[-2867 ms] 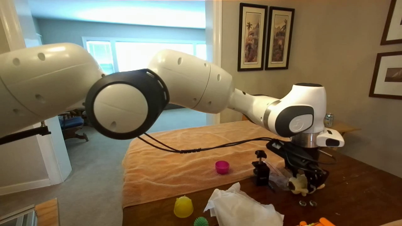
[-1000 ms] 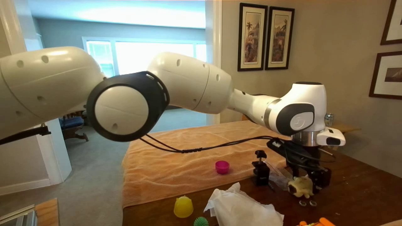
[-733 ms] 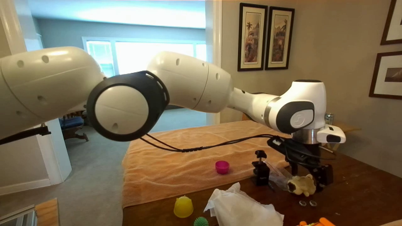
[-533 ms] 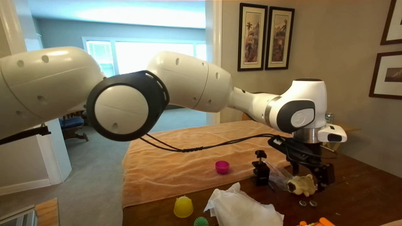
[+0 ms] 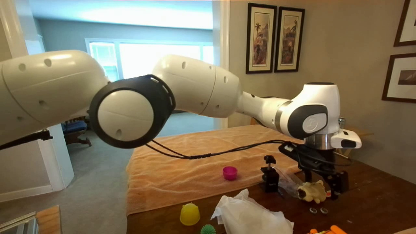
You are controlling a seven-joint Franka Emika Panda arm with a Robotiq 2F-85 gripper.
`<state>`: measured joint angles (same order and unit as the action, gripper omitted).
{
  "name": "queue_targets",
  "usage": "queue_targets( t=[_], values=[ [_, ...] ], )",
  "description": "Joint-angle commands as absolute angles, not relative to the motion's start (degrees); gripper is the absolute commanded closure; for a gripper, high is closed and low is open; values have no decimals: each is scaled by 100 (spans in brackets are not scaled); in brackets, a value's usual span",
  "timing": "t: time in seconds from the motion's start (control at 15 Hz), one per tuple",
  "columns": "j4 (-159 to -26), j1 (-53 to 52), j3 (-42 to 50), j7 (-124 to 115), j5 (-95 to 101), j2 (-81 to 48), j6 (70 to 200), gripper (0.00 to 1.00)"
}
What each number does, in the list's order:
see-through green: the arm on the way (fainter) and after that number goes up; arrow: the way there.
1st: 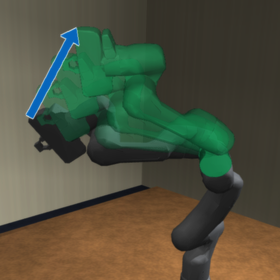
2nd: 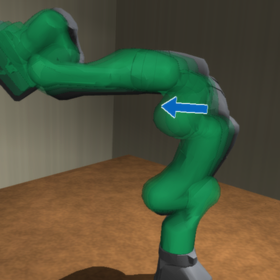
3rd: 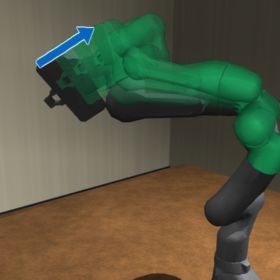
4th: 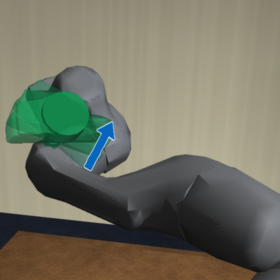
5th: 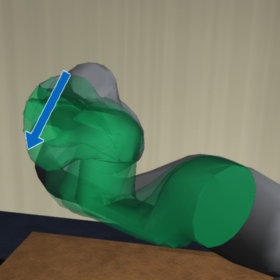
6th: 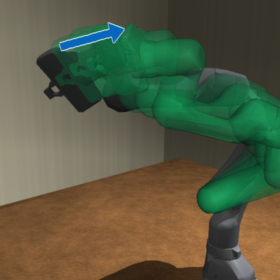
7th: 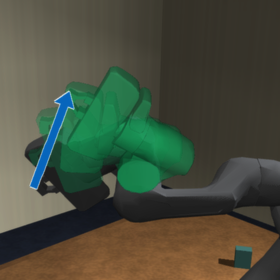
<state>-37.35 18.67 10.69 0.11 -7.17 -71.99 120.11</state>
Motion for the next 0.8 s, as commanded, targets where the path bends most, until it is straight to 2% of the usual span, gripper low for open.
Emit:
queue_targets(
  t=[0.0,0.4,0.53,0.73],
  values=[
    [-3256,1883,1108,-116,-683,-7493,11928,32],
    [-3156,1888,1107,-91,-683,-7576,11954,75],
    [-3147,1889,1108,-98,-684,-7574,11951,81],
    [-3135,1884,1119,-119,-679,-7570,11957,98]
  ],
)
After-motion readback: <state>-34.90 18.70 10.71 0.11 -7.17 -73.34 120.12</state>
